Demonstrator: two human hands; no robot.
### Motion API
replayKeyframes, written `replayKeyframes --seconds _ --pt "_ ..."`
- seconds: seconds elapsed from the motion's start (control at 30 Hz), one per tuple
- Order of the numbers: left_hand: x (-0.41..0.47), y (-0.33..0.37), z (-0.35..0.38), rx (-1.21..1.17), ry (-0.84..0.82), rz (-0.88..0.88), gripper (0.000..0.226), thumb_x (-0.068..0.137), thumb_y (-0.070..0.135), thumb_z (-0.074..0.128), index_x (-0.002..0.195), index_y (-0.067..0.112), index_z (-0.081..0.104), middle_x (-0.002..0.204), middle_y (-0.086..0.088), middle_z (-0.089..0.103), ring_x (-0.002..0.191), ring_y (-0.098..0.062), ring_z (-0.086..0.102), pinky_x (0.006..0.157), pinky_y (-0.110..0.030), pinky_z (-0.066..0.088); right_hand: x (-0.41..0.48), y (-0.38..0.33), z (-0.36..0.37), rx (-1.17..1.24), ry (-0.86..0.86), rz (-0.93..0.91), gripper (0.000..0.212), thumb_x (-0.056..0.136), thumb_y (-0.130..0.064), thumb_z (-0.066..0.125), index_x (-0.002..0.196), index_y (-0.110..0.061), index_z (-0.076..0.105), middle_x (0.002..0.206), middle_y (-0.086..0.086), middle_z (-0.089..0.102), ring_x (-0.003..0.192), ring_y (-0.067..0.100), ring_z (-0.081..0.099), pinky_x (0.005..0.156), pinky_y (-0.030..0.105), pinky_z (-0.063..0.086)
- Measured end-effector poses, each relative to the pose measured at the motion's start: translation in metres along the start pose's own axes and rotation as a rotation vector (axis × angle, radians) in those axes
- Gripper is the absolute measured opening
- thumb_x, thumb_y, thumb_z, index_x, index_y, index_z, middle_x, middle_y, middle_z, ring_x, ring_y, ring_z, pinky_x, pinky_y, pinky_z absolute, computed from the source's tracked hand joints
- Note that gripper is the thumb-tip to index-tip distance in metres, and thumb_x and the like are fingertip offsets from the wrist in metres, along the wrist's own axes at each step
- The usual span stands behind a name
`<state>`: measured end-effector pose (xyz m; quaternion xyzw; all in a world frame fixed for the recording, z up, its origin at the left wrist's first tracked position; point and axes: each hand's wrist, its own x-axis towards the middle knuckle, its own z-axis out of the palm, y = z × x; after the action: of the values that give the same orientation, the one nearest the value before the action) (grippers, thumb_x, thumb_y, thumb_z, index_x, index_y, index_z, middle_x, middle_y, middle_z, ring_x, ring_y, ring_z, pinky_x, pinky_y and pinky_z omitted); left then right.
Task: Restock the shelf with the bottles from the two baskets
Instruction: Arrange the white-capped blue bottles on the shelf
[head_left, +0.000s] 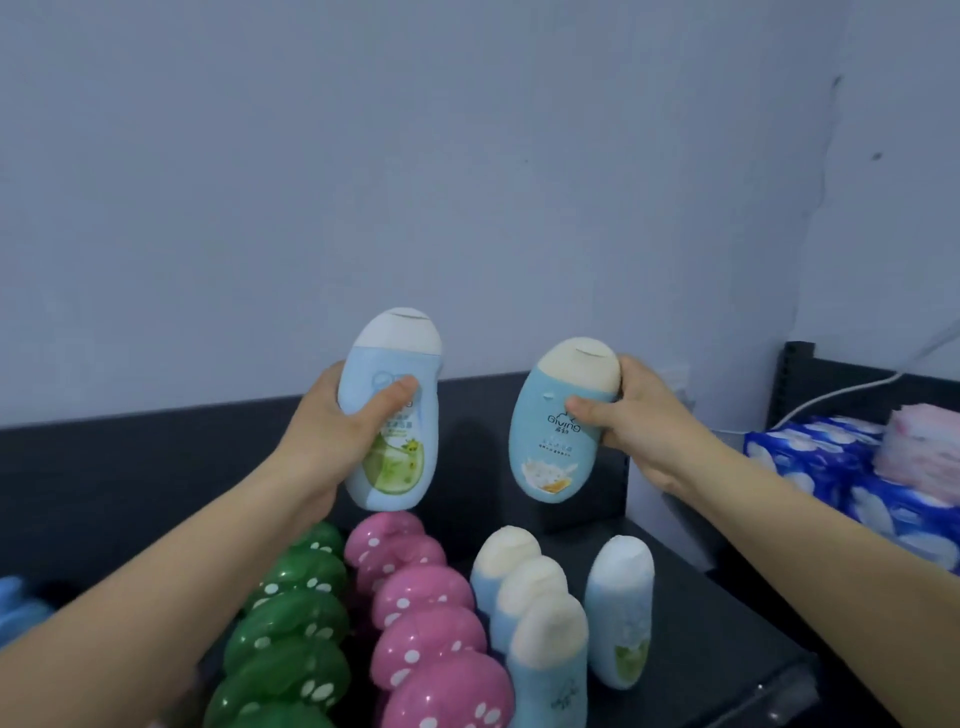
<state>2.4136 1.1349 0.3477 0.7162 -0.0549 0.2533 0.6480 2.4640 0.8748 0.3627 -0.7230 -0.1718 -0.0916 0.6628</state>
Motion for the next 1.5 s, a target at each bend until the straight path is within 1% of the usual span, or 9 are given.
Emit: replayKeyframes --seconds 0.07,0.33,0.6,0.77,1.03,1.17,1.23,1.37,1.5 --pt "0.006 -0.009 0.000 0.024 0.013 -0.023 0.059 0.066 0.045 0.080 0.113 0.017 0.058 0.099 -0.006 0.072 0.086 -0.022 0.071 0.075 -0.041 0.058 0.015 0.010 -0.002 -0.039 -0.088 0.043 0.043 0.079 0.001 0.069 0.117 -0.012 0.053 0.112 0.007 0.066 0.103 0.024 0.065 0.090 0.051 0.052" --pt "0.019 -0.041 0.020 0.174 0.102 -0.058 0.046 0.074 0.024 0.078 0.112 0.024 0.053 0.098 0.002 0.069 0.083 -0.011 0.069 0.066 -0.028 0.056 0.074 0.061 -0.002 -0.102 -0.325 0.075 0.044 0.076 -0.001 0.072 0.111 -0.016 0.053 0.108 0.007 0.065 0.097 0.019 0.066 0.080 0.043 0.058" --pt "0.031 -0.058 0.036 0.213 0.234 -0.130 0.050 0.069 0.030 0.076 0.113 0.029 0.051 0.103 0.000 0.068 0.093 -0.018 0.068 0.077 -0.040 0.058 0.118 0.138 0.012 -0.133 -0.582 0.166 0.042 0.074 -0.002 0.074 0.105 -0.016 0.051 0.105 0.005 0.064 0.098 0.018 0.064 0.082 0.044 0.057" --pt "0.023 -0.070 0.042 0.211 0.326 -0.186 0.053 0.062 0.036 0.074 0.109 0.029 0.050 0.104 -0.004 0.068 0.093 -0.021 0.069 0.078 -0.044 0.058 0.120 0.191 0.024 -0.118 -0.690 0.195 0.041 0.072 0.000 0.075 0.101 -0.016 0.051 0.099 0.004 0.063 0.089 0.013 0.061 0.065 0.027 0.053" --pt "0.015 -0.080 0.051 0.243 0.402 -0.225 0.056 0.062 0.037 0.073 0.112 0.028 0.051 0.102 -0.003 0.069 0.091 -0.021 0.070 0.070 -0.040 0.058 0.124 0.229 0.037 -0.090 -0.725 0.120 0.044 0.067 -0.006 0.081 0.101 -0.021 0.056 0.106 0.004 0.065 0.102 0.020 0.062 0.088 0.040 0.053" --pt "0.014 -0.078 0.057 0.267 0.389 -0.230 0.055 0.062 0.036 0.074 0.112 0.029 0.051 0.102 -0.002 0.070 0.091 -0.019 0.070 0.071 -0.040 0.059 0.124 0.226 0.037 -0.049 -0.850 0.119 0.038 0.079 -0.014 0.074 0.107 -0.031 0.056 0.112 -0.005 0.064 0.103 0.008 0.062 0.074 0.019 0.052" --pt "0.014 -0.078 0.059 0.282 0.368 -0.229 0.056 0.063 0.036 0.074 0.113 0.028 0.051 0.102 -0.001 0.070 0.090 -0.018 0.070 0.071 -0.040 0.059 0.125 0.218 0.034 -0.043 -0.885 0.131 0.031 0.087 -0.024 0.064 0.113 -0.036 0.053 0.117 -0.010 0.061 0.105 0.004 0.058 0.071 0.015 0.049" --pt "0.015 -0.074 0.063 0.286 0.333 -0.221 0.057 0.064 0.035 0.074 0.115 0.028 0.051 0.101 0.000 0.070 0.089 -0.016 0.070 0.069 -0.035 0.059 0.128 0.206 0.030 -0.085 -0.926 0.175 0.026 0.096 -0.039 0.046 0.120 -0.036 0.053 0.121 -0.013 0.058 0.115 0.005 0.052 0.088 0.036 0.049" --pt "0.015 -0.071 0.063 0.272 0.329 -0.205 0.061 0.062 0.036 0.075 0.117 0.027 0.050 0.102 -0.001 0.070 0.090 -0.017 0.070 0.074 -0.040 0.059 0.128 0.199 0.030 -0.115 -0.948 0.208 0.024 0.097 -0.038 0.045 0.119 -0.033 0.054 0.121 -0.011 0.059 0.118 0.009 0.052 0.095 0.047 0.048"
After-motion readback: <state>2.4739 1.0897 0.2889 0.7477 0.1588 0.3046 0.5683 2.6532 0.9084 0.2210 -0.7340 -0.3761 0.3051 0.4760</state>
